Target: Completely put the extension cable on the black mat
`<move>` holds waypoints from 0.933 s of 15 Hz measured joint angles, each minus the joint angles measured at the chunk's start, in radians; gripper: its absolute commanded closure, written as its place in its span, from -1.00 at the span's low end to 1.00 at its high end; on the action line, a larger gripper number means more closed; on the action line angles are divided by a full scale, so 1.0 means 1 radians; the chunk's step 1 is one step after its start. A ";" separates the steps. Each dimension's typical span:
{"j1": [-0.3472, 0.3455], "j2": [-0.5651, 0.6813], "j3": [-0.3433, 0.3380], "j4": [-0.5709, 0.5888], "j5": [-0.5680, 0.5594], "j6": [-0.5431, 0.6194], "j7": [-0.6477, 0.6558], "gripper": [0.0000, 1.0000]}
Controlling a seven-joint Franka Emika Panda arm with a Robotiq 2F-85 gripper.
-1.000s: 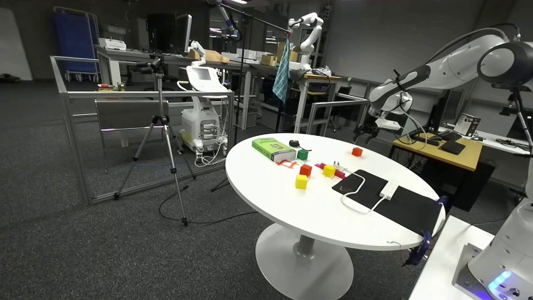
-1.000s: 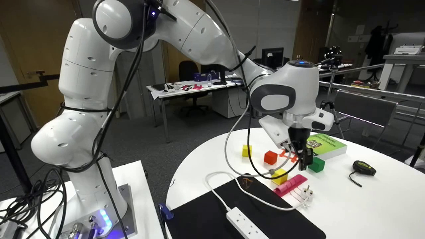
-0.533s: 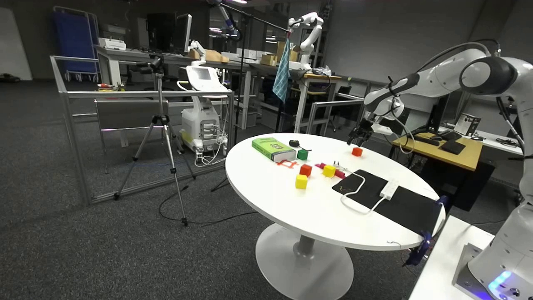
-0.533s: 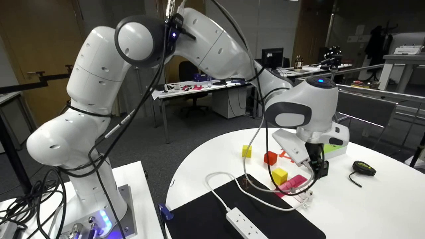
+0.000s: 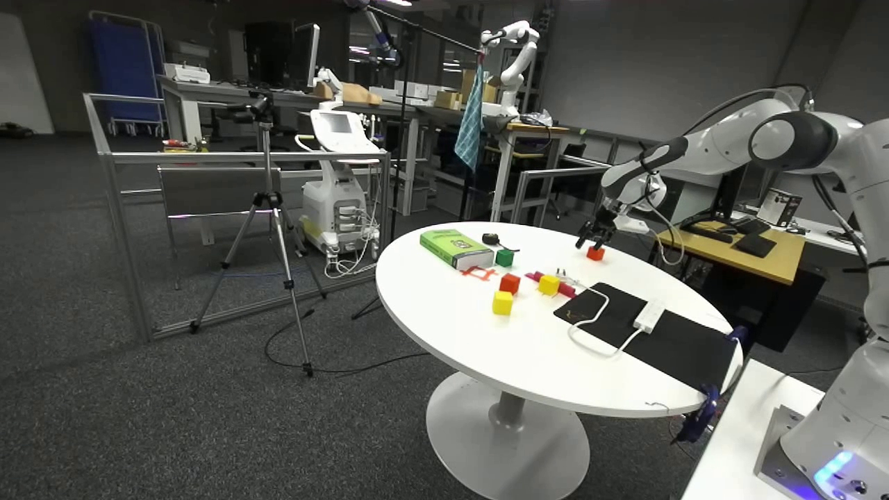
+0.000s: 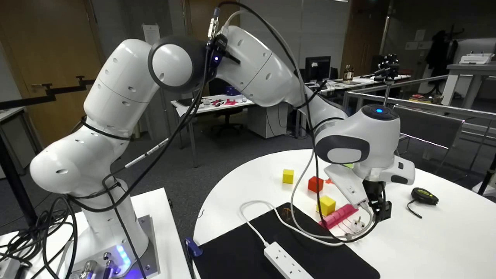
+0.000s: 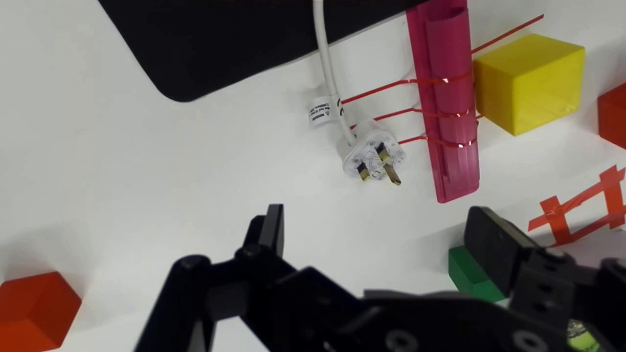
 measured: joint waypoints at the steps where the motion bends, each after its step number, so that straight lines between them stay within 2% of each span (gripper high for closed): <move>1: 0.000 0.000 -0.001 0.001 0.000 0.000 0.001 -1.00; 7: -0.002 0.007 0.014 -0.014 -0.002 0.034 -0.056 -1.00; 14: -0.010 0.092 0.045 -0.093 -0.085 0.253 -0.154 -1.00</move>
